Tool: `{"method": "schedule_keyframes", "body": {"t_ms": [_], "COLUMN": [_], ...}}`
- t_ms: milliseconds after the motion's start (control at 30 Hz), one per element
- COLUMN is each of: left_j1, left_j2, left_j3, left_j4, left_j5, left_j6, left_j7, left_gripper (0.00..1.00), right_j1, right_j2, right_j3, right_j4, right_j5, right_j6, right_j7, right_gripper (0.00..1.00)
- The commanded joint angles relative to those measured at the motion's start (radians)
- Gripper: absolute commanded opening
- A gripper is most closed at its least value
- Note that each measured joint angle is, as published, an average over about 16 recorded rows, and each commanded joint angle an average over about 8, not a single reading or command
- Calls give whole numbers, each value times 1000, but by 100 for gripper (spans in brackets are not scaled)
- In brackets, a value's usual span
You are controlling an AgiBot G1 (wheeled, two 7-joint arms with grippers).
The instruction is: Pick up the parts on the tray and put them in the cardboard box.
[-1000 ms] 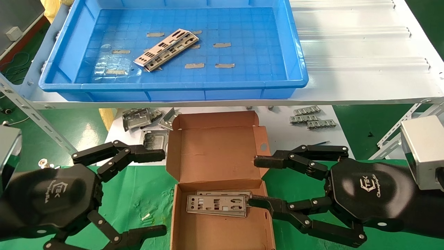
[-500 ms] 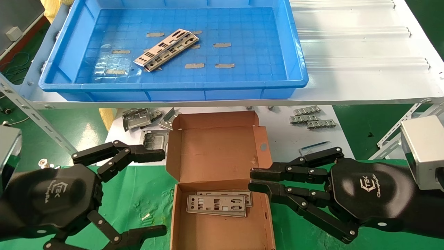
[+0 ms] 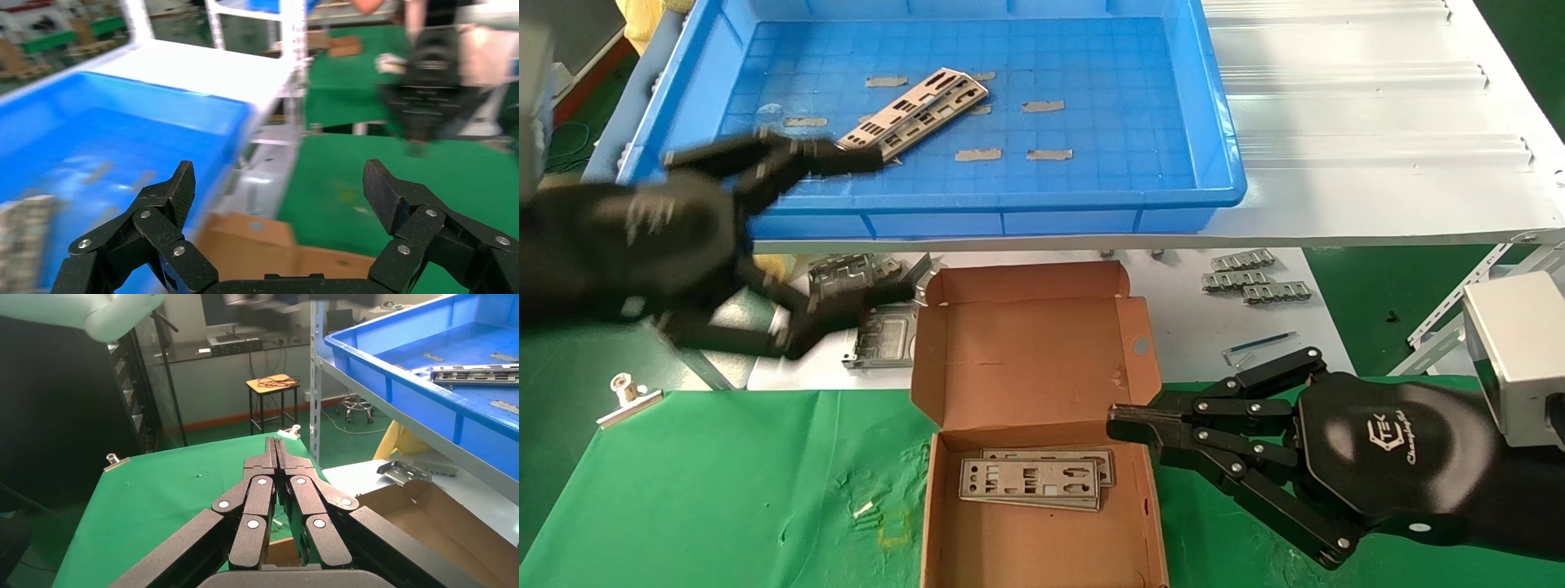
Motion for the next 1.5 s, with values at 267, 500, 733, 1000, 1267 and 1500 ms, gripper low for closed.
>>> {"method": "schedule_keyframes", "body": {"t_ms": [267, 500, 733, 1000, 1267, 1500], "left_j1": [-277, -405, -465, -504, -542, -557], "left_j2": [183, 295, 354, 392, 431, 483], "left_j3": [109, 159, 180, 211, 212, 216], "left_j4": [359, 650, 836, 916, 1011, 1079], "left_j5": [207, 286, 328, 384, 392, 404], "left_j6": [-73, -100, -139, -172, -241, -417], "left_j7": [-47, -44, 34, 221, 276, 288], "left_gripper": [100, 100, 100, 100, 100, 100], "right_j1": [0, 0, 0, 0, 0, 0], "right_j2": [0, 0, 0, 0, 0, 0], "right_j3": [0, 0, 0, 0, 0, 0], "right_j4": [0, 0, 0, 0, 0, 0], "right_j5": [0, 0, 0, 0, 0, 0], "right_j6": [0, 0, 0, 0, 0, 0], "right_j7": [0, 0, 0, 0, 0, 0], "right_gripper": [0, 0, 0, 0, 0, 70]}}
